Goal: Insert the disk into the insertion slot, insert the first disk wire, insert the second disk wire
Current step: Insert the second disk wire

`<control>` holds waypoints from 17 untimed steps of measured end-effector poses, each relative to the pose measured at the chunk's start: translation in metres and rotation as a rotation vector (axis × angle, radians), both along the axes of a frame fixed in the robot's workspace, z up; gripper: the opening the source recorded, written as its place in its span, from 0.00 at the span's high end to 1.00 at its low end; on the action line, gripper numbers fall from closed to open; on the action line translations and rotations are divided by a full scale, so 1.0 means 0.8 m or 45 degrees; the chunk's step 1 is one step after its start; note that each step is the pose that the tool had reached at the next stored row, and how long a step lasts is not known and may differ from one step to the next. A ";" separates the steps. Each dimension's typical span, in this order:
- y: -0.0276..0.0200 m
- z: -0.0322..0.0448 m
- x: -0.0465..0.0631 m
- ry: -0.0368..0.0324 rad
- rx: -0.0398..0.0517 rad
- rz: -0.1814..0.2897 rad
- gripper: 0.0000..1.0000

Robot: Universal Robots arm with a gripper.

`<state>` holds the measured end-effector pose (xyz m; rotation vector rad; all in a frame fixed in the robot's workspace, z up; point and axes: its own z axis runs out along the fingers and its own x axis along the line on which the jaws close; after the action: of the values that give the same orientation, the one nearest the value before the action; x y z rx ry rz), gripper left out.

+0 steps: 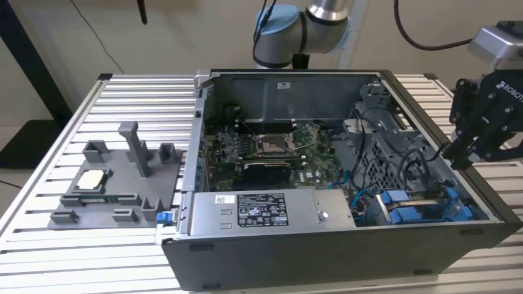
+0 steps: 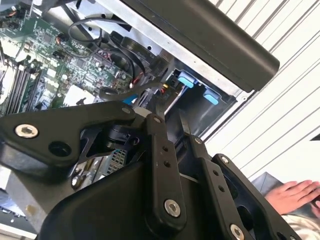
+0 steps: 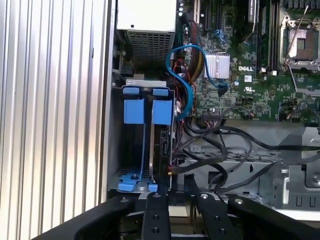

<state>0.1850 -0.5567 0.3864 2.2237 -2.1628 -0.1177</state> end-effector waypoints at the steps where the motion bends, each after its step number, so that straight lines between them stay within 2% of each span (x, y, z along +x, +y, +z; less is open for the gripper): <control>1: 0.0026 0.0000 0.000 -0.0006 0.000 0.000 0.73; 5: 0.0128 -0.0001 0.001 -0.0009 0.000 0.000 0.73; 8: 0.0170 0.0000 0.004 -0.0009 0.000 0.000 0.73; 17: 0.0179 0.0001 0.014 -0.0008 0.000 0.000 0.73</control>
<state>0.1962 -0.5423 0.3865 2.2242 -2.1631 -0.1172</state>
